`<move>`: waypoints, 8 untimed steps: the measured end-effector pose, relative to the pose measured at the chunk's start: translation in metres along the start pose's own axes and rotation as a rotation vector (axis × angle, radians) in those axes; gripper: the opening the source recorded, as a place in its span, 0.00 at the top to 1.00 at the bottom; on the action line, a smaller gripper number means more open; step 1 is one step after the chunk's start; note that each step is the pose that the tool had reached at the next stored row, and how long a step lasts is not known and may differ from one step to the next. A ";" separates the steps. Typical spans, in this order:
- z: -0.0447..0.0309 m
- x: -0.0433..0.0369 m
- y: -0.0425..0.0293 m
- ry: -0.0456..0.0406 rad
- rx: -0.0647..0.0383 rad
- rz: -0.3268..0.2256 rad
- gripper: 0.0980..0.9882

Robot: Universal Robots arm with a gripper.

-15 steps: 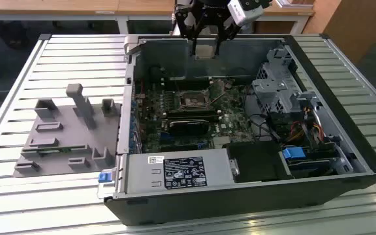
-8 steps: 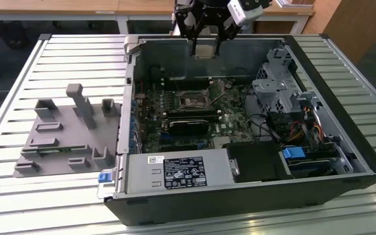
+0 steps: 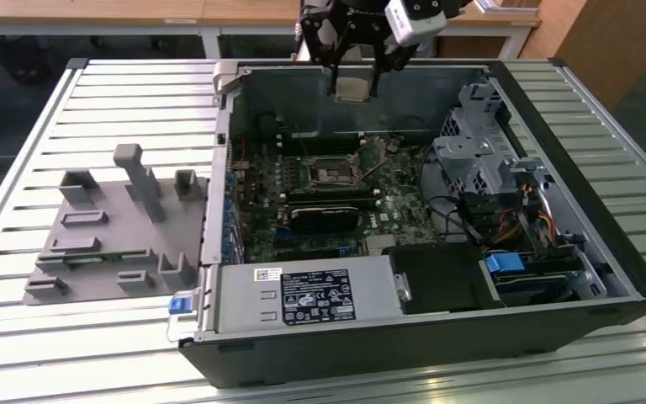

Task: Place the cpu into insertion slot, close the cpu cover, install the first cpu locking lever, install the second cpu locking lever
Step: 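Place the cpu into insertion slot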

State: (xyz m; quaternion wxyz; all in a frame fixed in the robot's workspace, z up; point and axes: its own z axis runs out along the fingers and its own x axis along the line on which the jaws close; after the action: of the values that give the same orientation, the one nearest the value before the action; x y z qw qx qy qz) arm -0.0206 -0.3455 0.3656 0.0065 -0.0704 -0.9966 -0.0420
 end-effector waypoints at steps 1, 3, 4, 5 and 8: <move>0.0001 0.0000 0.0000 -0.0013 0.000 0.015 0.51; 0.0004 0.0000 0.0000 -0.0037 0.000 0.044 0.51; 0.0006 0.0000 0.0000 -0.0048 -0.001 0.057 0.51; 0.0008 0.0000 0.0000 -0.0060 -0.001 0.071 0.51; 0.0015 0.0000 -0.0001 -0.0099 -0.002 0.117 0.51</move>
State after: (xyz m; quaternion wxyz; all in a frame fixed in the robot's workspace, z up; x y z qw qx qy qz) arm -0.0206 -0.3455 0.3642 0.0040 -0.1290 -0.9908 -0.0420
